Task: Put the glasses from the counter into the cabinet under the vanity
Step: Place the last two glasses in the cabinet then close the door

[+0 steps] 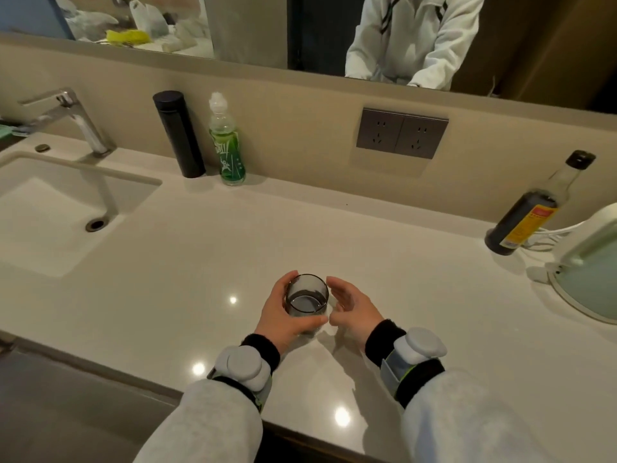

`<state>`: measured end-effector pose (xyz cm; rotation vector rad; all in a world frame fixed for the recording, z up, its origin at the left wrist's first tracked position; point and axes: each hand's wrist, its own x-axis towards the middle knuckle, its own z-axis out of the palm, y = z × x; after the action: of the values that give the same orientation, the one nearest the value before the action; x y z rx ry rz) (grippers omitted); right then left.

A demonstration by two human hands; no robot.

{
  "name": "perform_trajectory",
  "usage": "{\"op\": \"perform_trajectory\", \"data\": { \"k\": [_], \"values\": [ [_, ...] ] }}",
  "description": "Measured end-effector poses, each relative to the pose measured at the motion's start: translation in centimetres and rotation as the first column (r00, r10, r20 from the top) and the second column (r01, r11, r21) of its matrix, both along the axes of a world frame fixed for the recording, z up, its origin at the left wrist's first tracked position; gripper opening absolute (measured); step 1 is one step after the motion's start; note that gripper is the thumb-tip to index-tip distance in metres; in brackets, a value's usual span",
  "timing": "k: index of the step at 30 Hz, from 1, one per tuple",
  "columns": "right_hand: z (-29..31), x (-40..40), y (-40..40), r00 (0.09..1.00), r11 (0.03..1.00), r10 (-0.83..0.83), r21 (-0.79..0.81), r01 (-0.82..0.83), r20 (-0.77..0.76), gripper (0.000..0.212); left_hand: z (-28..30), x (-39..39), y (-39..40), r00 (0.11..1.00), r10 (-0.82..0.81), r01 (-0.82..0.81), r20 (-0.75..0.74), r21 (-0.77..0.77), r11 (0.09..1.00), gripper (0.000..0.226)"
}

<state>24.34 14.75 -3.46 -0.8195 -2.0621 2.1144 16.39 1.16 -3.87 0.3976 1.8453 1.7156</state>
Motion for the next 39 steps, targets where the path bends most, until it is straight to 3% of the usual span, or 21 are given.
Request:
{"op": "perform_trajectory", "data": {
  "k": [4, 12, 29, 39],
  "values": [
    [-1.0, -0.2, -0.4, 1.0, 1.0, 0.02, 0.006, -0.02, 0.01, 0.074, 0.2, -0.2, 0.1, 1.0, 0.004, -0.004, -0.006, 0.01, 1.0, 0.07],
    [-1.2, 1.0, -1.7, 0.997, 0.997, 0.071, -0.02, -0.072, -0.015, 0.088, 1.2, 0.2, 0.0, 0.999, -0.044, 0.043, 0.015, 0.019, 0.999, 0.068],
    [2.8, 9.3, -1.4, 0.965, 0.958, -0.247, 0.13, 0.257, -0.092, 0.078, 5.6, 7.4, 2.9, 0.955, -0.295, 0.293, 0.007, 0.091, 0.952, 0.069],
    [2.9, 18.8, -2.6, 0.947, 0.953, -0.29, 0.046, 0.299, -0.135, 0.079, 6.3, 17.0, 1.8, 0.95, -0.313, 0.314, -0.017, 0.09, 0.945, 0.068]
  ]
}}
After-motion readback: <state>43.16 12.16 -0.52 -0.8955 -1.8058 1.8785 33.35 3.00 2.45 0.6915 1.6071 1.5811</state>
